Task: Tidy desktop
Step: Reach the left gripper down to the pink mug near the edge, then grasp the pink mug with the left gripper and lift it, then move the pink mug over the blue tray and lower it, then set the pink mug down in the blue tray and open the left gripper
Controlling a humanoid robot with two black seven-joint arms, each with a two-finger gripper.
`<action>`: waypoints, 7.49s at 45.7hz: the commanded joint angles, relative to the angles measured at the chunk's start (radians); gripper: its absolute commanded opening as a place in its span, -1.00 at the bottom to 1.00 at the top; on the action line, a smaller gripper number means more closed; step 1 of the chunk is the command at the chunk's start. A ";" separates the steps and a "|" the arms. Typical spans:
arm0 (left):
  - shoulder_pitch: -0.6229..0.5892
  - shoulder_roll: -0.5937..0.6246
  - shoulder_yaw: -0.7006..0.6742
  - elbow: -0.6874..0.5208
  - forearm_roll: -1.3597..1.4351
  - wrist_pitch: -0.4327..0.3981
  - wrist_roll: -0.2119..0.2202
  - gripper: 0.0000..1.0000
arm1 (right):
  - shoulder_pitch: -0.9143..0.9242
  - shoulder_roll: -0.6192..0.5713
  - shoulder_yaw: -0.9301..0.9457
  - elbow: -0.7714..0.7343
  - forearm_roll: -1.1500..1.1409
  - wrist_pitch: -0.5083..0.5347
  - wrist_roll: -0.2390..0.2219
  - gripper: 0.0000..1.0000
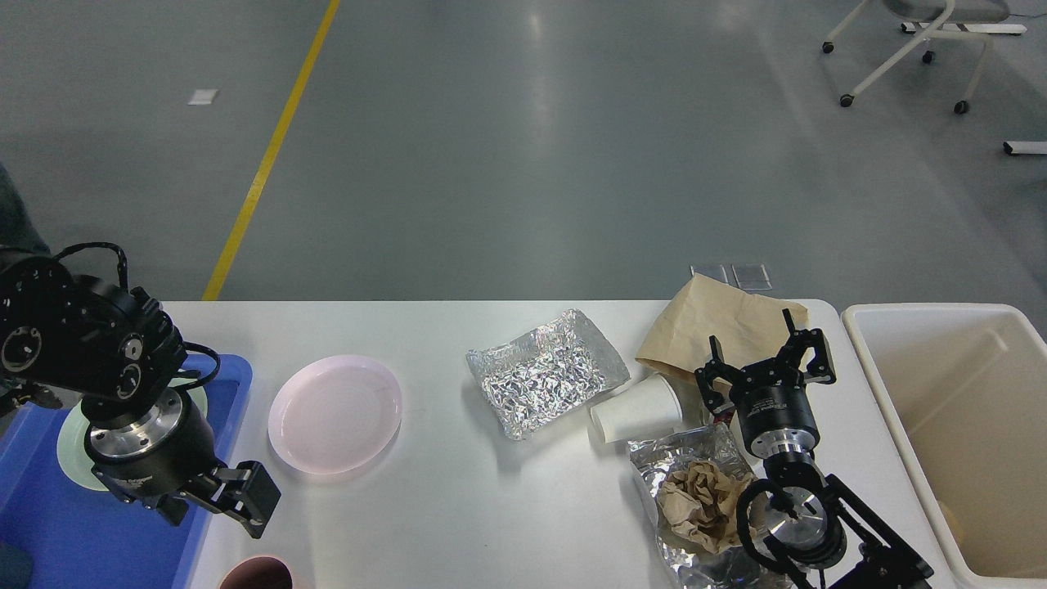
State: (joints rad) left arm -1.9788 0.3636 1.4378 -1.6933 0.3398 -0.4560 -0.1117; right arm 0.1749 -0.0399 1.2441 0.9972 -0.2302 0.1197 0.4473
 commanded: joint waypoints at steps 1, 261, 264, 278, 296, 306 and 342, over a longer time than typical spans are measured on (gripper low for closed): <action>0.092 0.018 -0.043 0.000 0.152 0.060 0.009 0.75 | 0.000 0.000 0.000 0.000 -0.001 0.000 0.001 1.00; 0.755 0.454 -0.312 0.805 0.185 -0.113 -0.201 0.84 | 0.000 0.000 0.000 0.000 0.000 0.000 0.001 1.00; 0.758 0.454 -0.310 0.798 0.185 -0.118 -0.201 0.87 | 0.000 0.000 0.000 0.000 0.000 0.000 0.001 1.00; 0.758 0.454 -0.310 0.788 0.177 -0.110 -0.206 0.89 | 0.000 0.000 0.000 0.000 0.000 0.000 0.001 1.00; 0.753 0.480 -0.290 0.713 0.182 -0.081 -0.207 -0.89 | 0.000 0.000 0.000 0.000 -0.001 0.000 -0.001 1.00; 0.741 0.497 -0.283 0.712 0.177 -0.049 -0.195 0.71 | 0.000 0.000 0.000 0.000 0.000 0.000 0.001 1.00; 0.715 0.544 -0.267 0.675 0.133 -0.029 -0.198 0.85 | 0.000 0.000 0.000 0.000 0.000 0.000 0.001 1.00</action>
State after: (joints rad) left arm -1.2613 0.9092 1.1719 -1.0209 0.4732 -0.4889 -0.3066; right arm 0.1749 -0.0399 1.2441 0.9972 -0.2301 0.1196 0.4475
